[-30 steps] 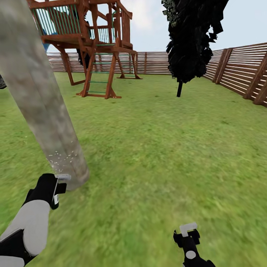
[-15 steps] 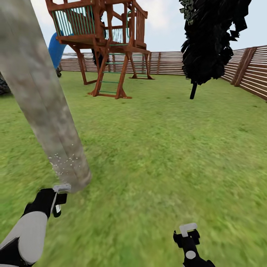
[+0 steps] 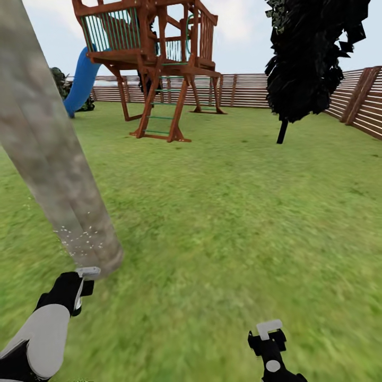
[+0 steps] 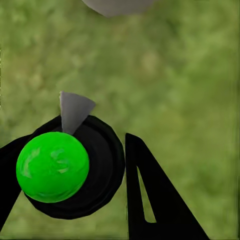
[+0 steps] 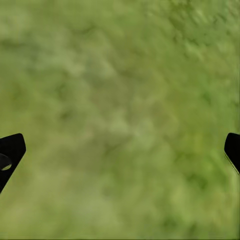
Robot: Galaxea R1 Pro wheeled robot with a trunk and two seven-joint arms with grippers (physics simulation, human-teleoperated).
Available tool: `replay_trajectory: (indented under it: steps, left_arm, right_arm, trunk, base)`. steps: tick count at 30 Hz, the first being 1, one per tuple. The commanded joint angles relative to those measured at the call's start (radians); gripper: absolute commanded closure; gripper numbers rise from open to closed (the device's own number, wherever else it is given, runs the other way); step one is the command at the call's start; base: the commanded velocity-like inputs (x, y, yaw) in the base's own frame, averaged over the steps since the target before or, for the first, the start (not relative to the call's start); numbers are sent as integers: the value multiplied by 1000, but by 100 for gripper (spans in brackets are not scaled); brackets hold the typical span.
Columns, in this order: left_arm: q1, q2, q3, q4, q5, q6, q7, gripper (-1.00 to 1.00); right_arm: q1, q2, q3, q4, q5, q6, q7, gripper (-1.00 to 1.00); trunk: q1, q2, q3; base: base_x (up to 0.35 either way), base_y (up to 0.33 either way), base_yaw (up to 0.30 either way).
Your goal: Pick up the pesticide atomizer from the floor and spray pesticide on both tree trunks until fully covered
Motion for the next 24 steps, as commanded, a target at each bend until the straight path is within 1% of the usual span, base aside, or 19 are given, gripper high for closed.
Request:
replay_trajectory:
  steps: [1,3,5,6,24]
  left_arm:
    - [-1,-1,6,-2,-5,3,-8,100]
    - [-1,-1,4,-1,31,2,-9,100]
    - [-1,-1,3,-1,58,0,-9,100]
    - [-1,-1,3,-1,65,0,-9,100]
    - [-1,-4,-1,-1,69,-2,5,100]
  right_arm:
    - [0,0,3,1,4,-1,-6,-100]
    - [0,0,3,1,4,-1,-6,-100]
    - [0,0,3,1,4,-1,-6,-100]
    - [0,0,3,1,4,-1,-6,-100]
    - [0,2,3,2,4,-1,-6,-100]
  trunk:
    - [0,0,-1]
    - [0,0,-1]
    - [0,0,-1]
    - [0,0,-1]
    - [0,0,-1]
  base:
    - [127,-258,272]
    - [127,-258,273]
    - [127,-258,274]
    - [127,-258,274]
    - [137,-261,274]
